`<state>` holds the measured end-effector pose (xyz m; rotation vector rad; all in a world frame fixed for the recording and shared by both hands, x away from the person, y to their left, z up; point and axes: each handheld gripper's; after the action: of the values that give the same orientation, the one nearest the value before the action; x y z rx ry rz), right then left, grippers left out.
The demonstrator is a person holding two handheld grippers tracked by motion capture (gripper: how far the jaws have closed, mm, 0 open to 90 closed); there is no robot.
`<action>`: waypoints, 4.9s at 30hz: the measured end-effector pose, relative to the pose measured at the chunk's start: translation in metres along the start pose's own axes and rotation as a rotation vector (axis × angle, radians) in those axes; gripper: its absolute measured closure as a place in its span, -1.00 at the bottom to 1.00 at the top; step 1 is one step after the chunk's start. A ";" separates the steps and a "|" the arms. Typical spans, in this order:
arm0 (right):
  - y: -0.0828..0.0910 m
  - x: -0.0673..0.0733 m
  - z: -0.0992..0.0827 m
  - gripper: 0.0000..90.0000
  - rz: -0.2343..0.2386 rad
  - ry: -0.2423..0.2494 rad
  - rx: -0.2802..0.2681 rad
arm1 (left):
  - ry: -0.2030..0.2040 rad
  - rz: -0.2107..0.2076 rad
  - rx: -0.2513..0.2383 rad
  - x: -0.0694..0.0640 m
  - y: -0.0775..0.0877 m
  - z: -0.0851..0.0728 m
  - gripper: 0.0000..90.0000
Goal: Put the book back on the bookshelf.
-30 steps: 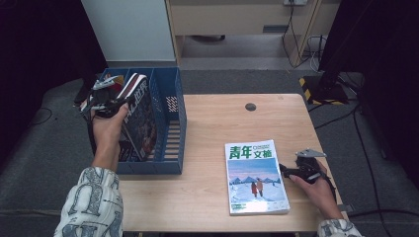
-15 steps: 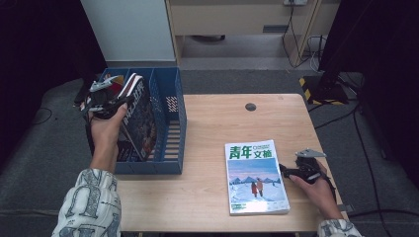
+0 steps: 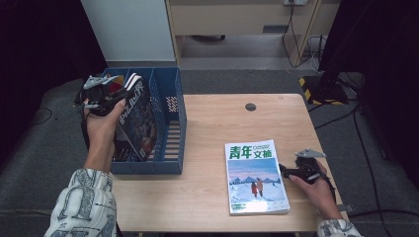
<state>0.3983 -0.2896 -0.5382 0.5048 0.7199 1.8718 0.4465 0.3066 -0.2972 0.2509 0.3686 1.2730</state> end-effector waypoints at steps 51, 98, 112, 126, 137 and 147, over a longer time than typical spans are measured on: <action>-0.001 0.000 0.001 -0.71 -0.001 -0.003 0.009 | -0.159 -0.294 0.122 -0.065 -0.030 -0.055 -0.72; -0.002 -0.001 0.001 -0.81 -0.020 -0.021 0.018 | -0.259 -0.434 0.337 -0.187 -0.105 -0.169 -0.84; 0.004 -0.002 0.003 -0.75 -0.009 -0.010 0.016 | -0.213 -0.452 0.385 -0.197 -0.116 -0.196 -0.82; 0.034 0.018 0.010 -0.74 0.178 0.076 -0.036 | -0.243 -0.489 0.451 -0.216 -0.115 -0.223 -0.82; 0.008 0.037 0.006 -0.83 0.307 0.071 0.059 | -0.264 -0.501 0.479 -0.225 -0.115 -0.236 -0.82; 0.002 0.041 0.005 -0.87 0.348 0.055 0.056 | -0.286 -0.557 0.460 -0.241 -0.111 -0.243 -0.78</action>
<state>0.3843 -0.2516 -0.5320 0.6491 0.7595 2.2004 0.3864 0.0396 -0.5304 0.6635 0.4427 0.5813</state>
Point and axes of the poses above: each handheld gripper's, and its own axes: y roughly backward along the jaws, z roughly out of its top, x roughly to its left, and after that the axes turned 1 degree about z, right-handed
